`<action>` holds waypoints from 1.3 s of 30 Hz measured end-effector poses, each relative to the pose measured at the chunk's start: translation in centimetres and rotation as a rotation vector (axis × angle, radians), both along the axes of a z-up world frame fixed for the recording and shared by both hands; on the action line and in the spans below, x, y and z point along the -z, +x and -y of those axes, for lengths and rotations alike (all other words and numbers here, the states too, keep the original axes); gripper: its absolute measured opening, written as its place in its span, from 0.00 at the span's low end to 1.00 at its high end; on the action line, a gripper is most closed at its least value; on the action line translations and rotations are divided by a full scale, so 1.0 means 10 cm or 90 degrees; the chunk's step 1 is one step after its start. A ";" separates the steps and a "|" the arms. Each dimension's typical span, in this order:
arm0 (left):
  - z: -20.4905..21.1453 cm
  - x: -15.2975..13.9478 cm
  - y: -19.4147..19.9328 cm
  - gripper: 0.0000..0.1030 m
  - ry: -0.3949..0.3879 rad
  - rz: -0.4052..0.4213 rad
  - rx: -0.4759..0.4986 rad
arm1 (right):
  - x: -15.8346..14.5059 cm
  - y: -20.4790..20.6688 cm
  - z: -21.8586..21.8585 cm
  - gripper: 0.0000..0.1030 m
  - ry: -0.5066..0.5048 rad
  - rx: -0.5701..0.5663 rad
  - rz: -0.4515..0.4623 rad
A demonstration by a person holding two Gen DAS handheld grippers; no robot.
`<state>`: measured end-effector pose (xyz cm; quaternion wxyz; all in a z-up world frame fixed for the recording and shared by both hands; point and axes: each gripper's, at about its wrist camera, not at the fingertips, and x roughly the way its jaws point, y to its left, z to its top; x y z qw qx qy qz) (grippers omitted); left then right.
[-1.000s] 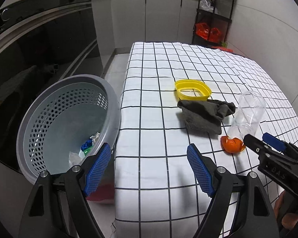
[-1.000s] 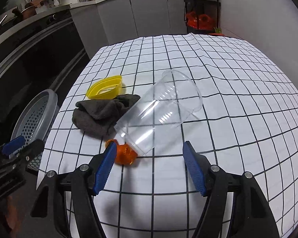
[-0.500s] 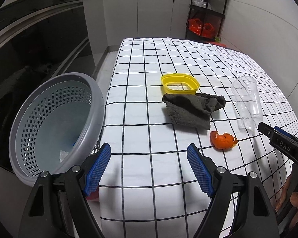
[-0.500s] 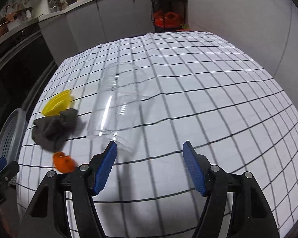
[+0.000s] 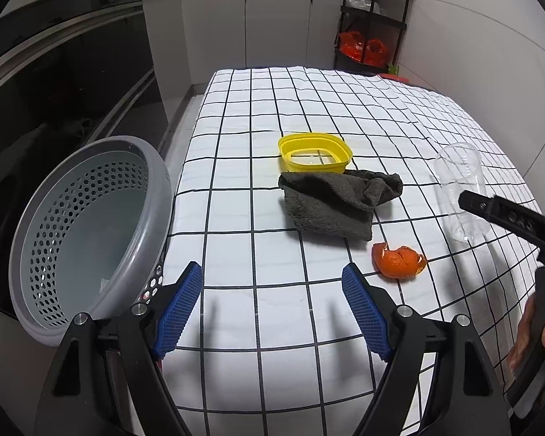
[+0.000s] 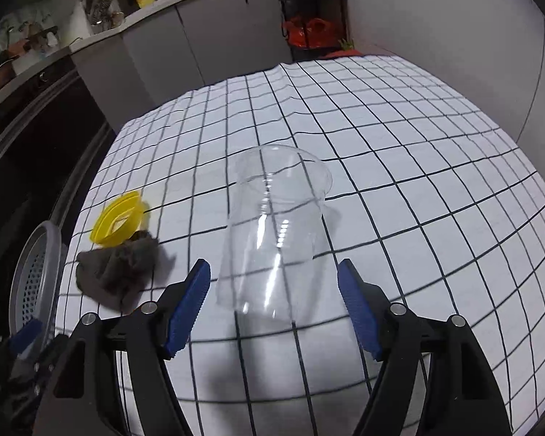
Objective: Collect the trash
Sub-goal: 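Grasp the clear plastic cup with the right tool while left tool grasps the orange peel, then carry the orange peel and clear cup over the gray basket with both tools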
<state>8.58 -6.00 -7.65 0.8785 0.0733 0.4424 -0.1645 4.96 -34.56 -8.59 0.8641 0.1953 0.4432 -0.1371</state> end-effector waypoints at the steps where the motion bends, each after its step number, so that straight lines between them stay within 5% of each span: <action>1: 0.01 0.01 0.02 0.75 0.000 -0.001 0.000 | 0.03 0.04 0.04 0.67 0.005 0.003 -0.009; 7: 0.08 0.03 0.09 0.75 -0.008 -0.008 0.001 | 0.16 0.16 0.06 0.66 0.031 -0.013 -0.023; 10: 0.13 0.05 0.12 0.75 -0.013 -0.013 0.005 | 0.17 0.16 0.04 0.47 0.034 -0.029 -0.021; 30: 0.77 0.27 -0.01 0.76 -0.046 -0.066 0.085 | 0.02 -0.42 0.23 0.47 0.046 -0.003 0.026; 37: 0.85 0.32 -0.02 0.29 -0.048 -0.081 0.106 | -0.02 -0.45 0.21 0.47 0.046 -0.005 0.030; 39: 0.84 0.30 -0.04 0.23 -0.050 -0.075 0.106 | -0.02 -0.45 0.18 0.47 0.048 -0.009 0.030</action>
